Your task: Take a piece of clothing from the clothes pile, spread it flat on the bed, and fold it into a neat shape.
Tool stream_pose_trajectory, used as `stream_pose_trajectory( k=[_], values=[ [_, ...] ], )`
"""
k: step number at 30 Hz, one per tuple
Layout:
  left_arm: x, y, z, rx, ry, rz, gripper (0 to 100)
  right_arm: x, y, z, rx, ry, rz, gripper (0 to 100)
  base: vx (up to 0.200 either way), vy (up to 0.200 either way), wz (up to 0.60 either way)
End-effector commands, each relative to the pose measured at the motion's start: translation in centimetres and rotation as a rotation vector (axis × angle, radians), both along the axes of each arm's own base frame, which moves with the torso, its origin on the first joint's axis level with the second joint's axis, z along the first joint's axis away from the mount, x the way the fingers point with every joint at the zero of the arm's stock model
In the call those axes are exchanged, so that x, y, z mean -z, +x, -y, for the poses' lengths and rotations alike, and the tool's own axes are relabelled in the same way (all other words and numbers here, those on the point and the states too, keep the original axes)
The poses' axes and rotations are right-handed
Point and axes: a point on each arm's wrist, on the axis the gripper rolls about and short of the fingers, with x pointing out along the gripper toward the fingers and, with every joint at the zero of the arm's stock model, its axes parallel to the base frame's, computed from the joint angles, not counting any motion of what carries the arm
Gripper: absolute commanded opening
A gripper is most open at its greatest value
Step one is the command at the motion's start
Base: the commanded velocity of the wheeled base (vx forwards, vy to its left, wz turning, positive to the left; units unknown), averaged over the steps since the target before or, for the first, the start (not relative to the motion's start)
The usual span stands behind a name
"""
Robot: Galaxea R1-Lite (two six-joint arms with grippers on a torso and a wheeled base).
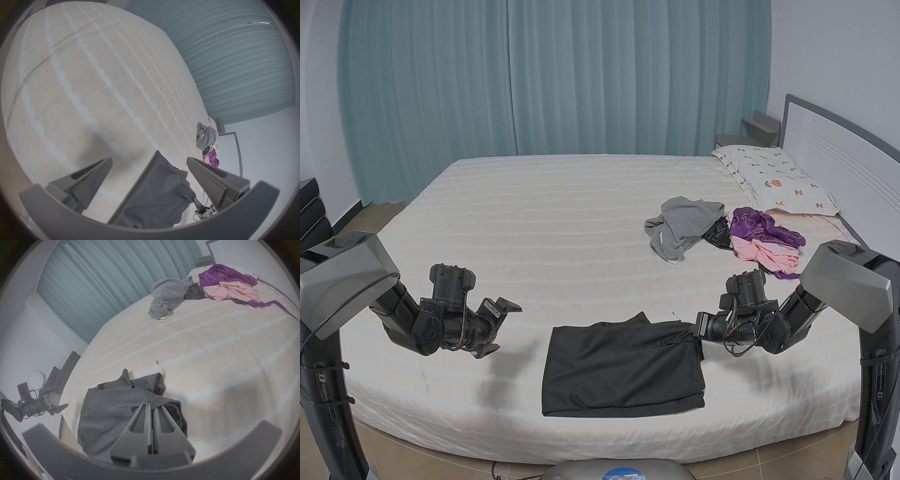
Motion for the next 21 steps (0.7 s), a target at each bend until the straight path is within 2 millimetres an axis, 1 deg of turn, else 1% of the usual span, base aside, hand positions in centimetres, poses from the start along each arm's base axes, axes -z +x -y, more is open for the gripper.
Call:
stream_pose_trajectory(
  k=[1, 4, 5, 9, 12, 13, 14, 15, 16, 21],
  values=[
    [0.1, 0.0, 0.1, 0.001, 0.001, -0.001, 100, 0.2, 0.2, 0.4, 0.01, 0.003, -0.005, 0, 0.0, 0.0, 0.0],
    [0.1, 0.0, 0.1, 0.001, 0.001, -0.001, 100, 0.3, 0.1, 0.4, 0.01, 0.002, -0.01, 0, 0.0, 0.0, 0.0],
    [0.1, 0.0, 0.1, 0.002, 0.002, 0.0, 100, 0.3, 0.2, 0.4, 0.01, 0.002, -0.008, 100, 0.0, 0.0, 0.0],
    [0.1, 0.0, 0.1, 0.002, 0.002, 0.0, 100, 0.1, 0.2, 0.4, 0.01, 0.007, -0.002, 100, 0.0, 0.0, 0.0],
    [0.1, 0.0, 0.1, 0.003, 0.003, -0.001, 100, -0.9, -1.3, 1.0, -0.004, 0.027, -0.022, 100, 0.0, 0.0, 0.0],
    [0.1, 0.0, 0.1, 0.003, 0.003, -0.001, 100, -0.9, -1.3, 1.0, -0.004, 0.027, -0.022, 100, 0.0, 0.0, 0.0],
    [0.1, 0.0, 0.1, 0.003, 0.003, 0.0, 100, -0.9, -3.0, 1.2, -0.055, 0.046, -0.059, 100, 0.0, 0.0, 0.0],
    [0.1, 0.0, 0.1, 0.003, 0.003, -0.001, 100, -0.9, -3.8, 1.3, -0.077, 0.056, -0.074, 100, 0.0, 0.0, 0.0],
    [0.1, 0.0, 0.1, 0.003, 0.003, -0.001, 100, -1.0, -5.7, 1.5, -0.13, 0.065, -0.089, 100, 0.0, 0.0, 0.0],
    [0.1, 0.0, 0.1, 0.003, 0.003, -0.001, 100, -0.4, -8.0, 1.4, -0.175, 0.054, -0.1, 100, 0.0, 0.0, 0.0]
  ],
)
